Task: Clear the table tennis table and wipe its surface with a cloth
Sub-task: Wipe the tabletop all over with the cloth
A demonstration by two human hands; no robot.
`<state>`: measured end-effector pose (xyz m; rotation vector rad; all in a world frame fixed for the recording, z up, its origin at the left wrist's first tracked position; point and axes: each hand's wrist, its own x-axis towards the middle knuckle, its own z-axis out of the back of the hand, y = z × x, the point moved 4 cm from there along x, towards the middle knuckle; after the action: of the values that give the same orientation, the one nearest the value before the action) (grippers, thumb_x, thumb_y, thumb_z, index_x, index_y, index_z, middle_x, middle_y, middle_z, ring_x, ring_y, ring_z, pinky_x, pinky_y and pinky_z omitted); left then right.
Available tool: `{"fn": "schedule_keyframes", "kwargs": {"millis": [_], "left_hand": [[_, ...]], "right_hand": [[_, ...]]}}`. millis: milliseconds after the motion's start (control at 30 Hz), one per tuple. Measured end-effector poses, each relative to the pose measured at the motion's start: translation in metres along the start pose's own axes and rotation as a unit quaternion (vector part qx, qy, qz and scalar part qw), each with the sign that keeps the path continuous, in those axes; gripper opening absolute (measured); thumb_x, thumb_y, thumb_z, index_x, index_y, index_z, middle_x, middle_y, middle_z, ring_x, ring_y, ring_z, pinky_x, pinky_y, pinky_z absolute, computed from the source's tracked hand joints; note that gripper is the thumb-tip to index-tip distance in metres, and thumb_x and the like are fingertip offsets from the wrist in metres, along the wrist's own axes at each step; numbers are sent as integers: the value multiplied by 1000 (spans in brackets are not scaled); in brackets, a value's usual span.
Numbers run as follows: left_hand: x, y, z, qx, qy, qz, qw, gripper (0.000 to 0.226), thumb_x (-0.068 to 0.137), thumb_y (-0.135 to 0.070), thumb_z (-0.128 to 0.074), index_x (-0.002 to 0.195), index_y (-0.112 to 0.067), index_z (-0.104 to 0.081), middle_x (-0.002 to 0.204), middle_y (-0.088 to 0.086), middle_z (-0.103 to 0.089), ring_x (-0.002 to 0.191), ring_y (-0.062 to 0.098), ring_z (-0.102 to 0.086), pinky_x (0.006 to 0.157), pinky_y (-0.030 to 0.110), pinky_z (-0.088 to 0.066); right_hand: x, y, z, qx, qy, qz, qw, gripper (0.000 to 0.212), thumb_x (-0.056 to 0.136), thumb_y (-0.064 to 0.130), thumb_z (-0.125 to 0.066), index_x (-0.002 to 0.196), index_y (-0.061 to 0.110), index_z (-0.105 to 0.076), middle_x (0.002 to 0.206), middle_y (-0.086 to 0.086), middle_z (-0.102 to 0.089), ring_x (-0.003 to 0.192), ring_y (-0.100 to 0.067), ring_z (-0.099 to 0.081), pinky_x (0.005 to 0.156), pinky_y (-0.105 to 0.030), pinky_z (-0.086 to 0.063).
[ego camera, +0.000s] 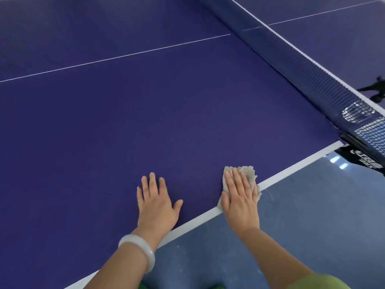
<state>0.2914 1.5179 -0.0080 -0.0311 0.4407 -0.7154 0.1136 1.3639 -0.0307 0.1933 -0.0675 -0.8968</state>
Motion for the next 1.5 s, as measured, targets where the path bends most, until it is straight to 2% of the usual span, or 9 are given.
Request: {"fn": "schedule_keyframes", "kwargs": {"millis": [100, 200, 400, 600, 667, 733, 867, 1333, 1500], "left_hand": [[18, -69, 1, -22, 9, -74, 997, 84, 96, -60, -36, 156, -17, 6, 160, 13, 24, 147, 32, 24, 121, 48, 10], [27, -113, -16, -9, 65, -36, 997, 96, 92, -70, -30, 150, -17, 26, 153, 19, 37, 141, 40, 34, 116, 54, 18], [31, -120, -29, 17, 57, 2, 998, 107, 84, -82, -21, 136, -15, 43, 137, 21, 52, 135, 45, 39, 109, 59, 23], [32, -122, -27, 29, 92, 14, 995, 104, 85, -81, -21, 133, -16, 45, 134, 19, 55, 135, 43, 41, 111, 58, 21], [32, -123, -27, 31, 98, 16, 995, 104, 86, -81, -20, 133, -16, 46, 133, 19, 55, 135, 43, 41, 112, 58, 20], [33, -123, -27, 35, 101, 16, 994, 103, 86, -81, -19, 133, -16, 46, 132, 19, 55, 134, 43, 41, 111, 58, 20], [34, -124, -27, 40, 100, 16, 994, 104, 86, -81, -20, 135, -15, 44, 135, 19, 54, 135, 43, 41, 111, 58, 20], [26, -132, -10, 77, 81, 4, 994, 103, 90, -74, -33, 152, -11, 18, 157, 25, 23, 144, 48, 18, 118, 59, 4], [-7, -174, -3, 64, 92, -174, 978, 67, 101, -55, -31, 152, -12, -21, 160, 12, -13, 148, 35, -9, 118, 50, -18]], "right_hand": [[11, -16, -1, 30, -16, -82, 996, 59, 101, 41, -21, 157, 22, -19, 164, 2, -14, 152, -18, -7, 123, -50, -6], [17, -34, 2, 111, -62, -226, 966, 63, 104, 39, -29, 157, 12, -7, 165, -8, -5, 153, -26, 3, 124, -45, -4], [32, -49, 10, 326, -116, -376, 859, 84, 102, 36, -47, 156, 4, 8, 164, -11, 15, 147, -37, -18, 117, -43, -28], [30, -64, 11, 378, -81, -442, 809, 85, 100, 47, -45, 157, 10, 7, 160, -16, -18, 137, -38, -35, 104, -50, -39], [26, -73, 6, 405, -56, -485, 773, 70, 101, 50, -39, 153, 8, -18, 146, -17, -41, 124, -35, -49, 99, -49, -45], [22, -81, 2, 417, -26, -505, 755, 56, 100, 55, -33, 129, 7, -42, 119, -12, -59, 98, -31, -59, 84, -46, -49], [15, -91, 2, 372, 25, -472, 799, 54, 101, 56, -23, 109, 8, -47, 82, -1, -56, 77, -24, -58, 70, -39, -47], [-94, -97, 58, 263, 100, -406, 870, 40, 100, 52, -39, 101, 13, -45, 90, -4, -58, 86, -28, -59, 75, -38, -49], [-124, -119, 91, 242, 76, -405, 878, 39, 99, 53, -41, 111, 16, -45, 84, 2, -52, 92, -27, -60, 77, -34, -44]]}}
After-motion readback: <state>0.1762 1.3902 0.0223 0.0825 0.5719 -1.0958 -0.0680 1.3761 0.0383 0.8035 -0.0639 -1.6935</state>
